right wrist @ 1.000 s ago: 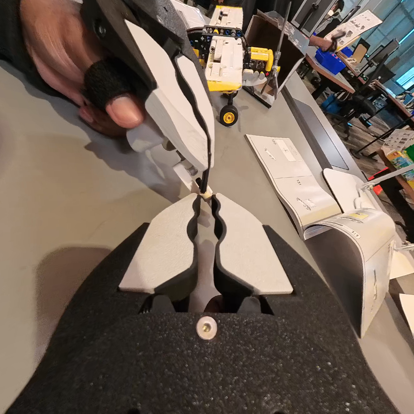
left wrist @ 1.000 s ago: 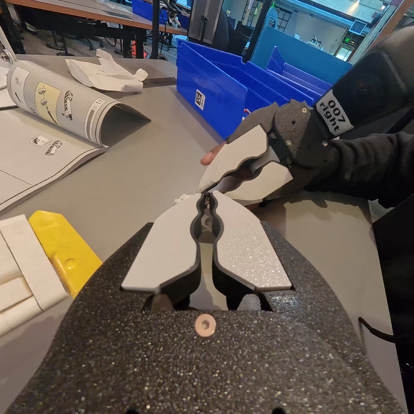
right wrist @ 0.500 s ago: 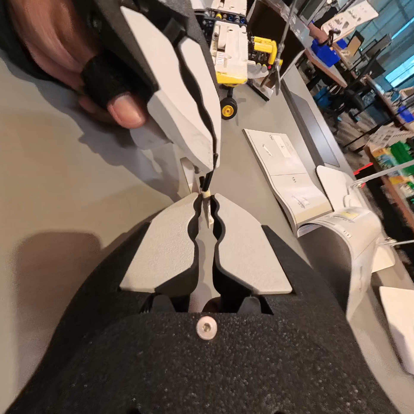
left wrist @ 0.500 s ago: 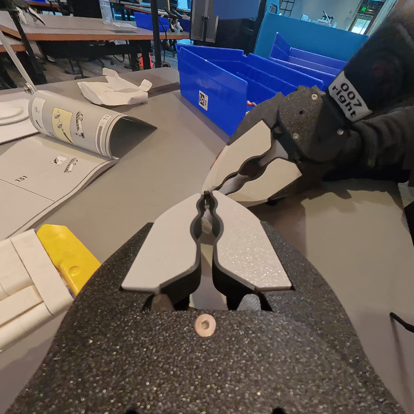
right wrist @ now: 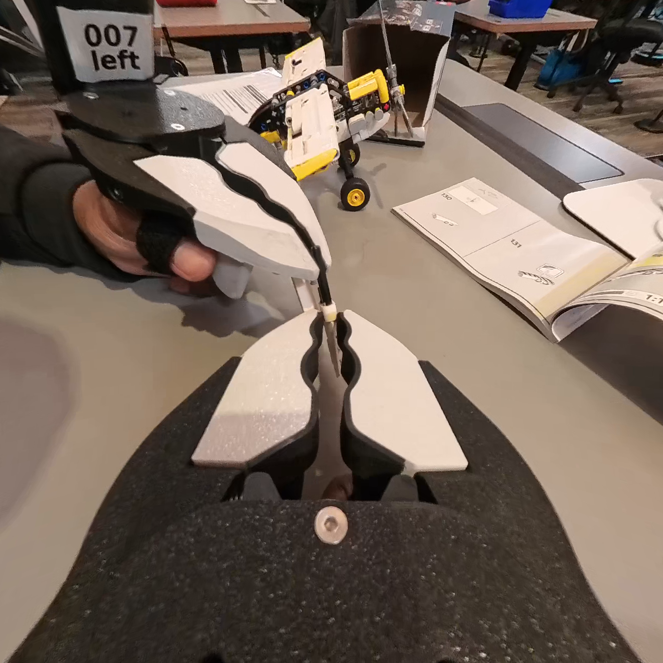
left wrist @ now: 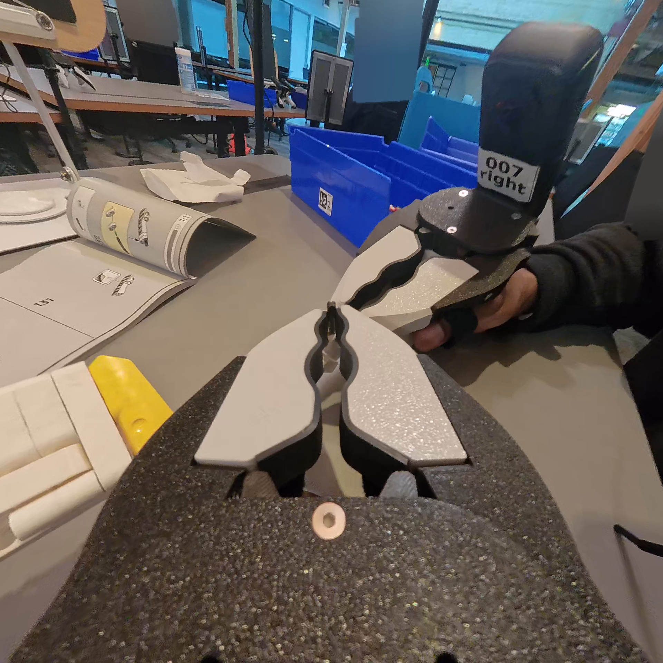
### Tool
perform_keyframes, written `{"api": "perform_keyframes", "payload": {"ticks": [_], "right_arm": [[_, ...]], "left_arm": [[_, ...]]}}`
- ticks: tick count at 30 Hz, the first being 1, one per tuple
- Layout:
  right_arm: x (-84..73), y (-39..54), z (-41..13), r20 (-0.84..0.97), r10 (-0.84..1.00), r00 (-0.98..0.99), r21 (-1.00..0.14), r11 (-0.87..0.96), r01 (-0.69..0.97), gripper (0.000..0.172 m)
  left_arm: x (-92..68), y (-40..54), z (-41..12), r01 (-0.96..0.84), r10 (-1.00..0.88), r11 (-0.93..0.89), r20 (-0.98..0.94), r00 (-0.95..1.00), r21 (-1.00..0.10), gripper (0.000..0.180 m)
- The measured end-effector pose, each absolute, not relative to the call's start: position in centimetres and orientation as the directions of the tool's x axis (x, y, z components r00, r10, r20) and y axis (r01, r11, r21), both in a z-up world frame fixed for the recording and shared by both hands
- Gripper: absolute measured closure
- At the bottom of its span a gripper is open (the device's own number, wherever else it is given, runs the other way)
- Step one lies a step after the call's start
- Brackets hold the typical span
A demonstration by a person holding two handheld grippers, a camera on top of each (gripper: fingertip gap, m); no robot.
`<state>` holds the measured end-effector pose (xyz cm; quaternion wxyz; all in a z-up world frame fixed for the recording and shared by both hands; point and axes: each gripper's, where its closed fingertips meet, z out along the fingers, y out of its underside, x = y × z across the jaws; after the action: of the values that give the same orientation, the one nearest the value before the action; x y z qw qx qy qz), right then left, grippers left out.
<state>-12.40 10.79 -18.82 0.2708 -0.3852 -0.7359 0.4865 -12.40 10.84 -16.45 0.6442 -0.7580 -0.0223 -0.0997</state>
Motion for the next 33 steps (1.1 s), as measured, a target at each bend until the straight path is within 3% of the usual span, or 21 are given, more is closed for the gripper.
{"api": "perform_keyframes", "payload": {"ticks": [8, 26, 33], "right_arm": [[-12.3, 10.5, -18.4, -0.001, 0.823, -0.568, -0.936, 0.199, 0.29, 0.165], [-12.4, 10.7, -19.1, 0.353, 0.749, -0.561, -0.845, 0.513, 0.154, 0.164], [-12.3, 10.5, -19.4, 0.318, 0.74, -0.593, -0.851, 0.499, 0.167, 0.164]], "left_arm": [[-12.5, 10.8, -16.1, 0.263, -0.12, -0.151, 0.282, 0.952, -0.953, 0.177], [-12.2, 11.0, -16.8, 0.282, -0.132, -0.211, 0.313, 0.94, -0.936, 0.177], [-12.1, 11.0, -17.0, 0.262, -0.138, -0.229, 0.297, 0.945, -0.938, 0.177]]}}
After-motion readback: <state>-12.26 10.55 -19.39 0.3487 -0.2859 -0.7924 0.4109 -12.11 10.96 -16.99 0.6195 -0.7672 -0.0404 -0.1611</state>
